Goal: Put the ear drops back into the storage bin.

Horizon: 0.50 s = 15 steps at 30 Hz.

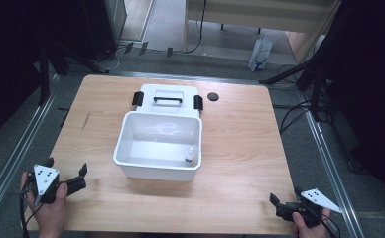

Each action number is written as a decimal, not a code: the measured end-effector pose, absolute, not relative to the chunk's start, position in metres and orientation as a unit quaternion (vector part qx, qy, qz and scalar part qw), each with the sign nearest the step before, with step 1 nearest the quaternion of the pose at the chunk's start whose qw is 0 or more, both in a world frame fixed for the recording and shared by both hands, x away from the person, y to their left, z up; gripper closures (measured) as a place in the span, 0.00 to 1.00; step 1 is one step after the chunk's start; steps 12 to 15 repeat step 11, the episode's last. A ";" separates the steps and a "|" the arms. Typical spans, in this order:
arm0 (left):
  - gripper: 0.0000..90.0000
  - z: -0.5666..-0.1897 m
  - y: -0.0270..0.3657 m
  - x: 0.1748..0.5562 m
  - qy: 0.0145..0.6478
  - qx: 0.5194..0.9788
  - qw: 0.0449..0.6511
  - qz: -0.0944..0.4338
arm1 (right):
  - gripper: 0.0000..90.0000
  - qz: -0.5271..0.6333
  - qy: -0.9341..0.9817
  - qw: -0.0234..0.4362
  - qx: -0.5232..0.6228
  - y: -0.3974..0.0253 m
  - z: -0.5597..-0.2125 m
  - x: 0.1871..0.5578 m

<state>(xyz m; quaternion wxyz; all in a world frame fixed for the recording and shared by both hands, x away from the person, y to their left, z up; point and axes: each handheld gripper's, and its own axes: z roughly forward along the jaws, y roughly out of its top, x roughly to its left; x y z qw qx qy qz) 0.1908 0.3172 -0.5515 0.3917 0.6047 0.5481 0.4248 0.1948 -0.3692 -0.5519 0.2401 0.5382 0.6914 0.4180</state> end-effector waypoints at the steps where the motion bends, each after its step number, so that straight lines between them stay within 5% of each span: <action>1: 0.00 -0.552 0.317 0.191 0.549 0.604 0.392 0.425 | 0.00 0.418 0.693 0.241 0.536 -0.369 -0.552 0.195; 15: 0.00 -0.552 0.318 0.191 0.553 0.600 0.394 0.423 | 0.00 0.404 0.702 0.240 0.535 -0.364 -0.554 0.196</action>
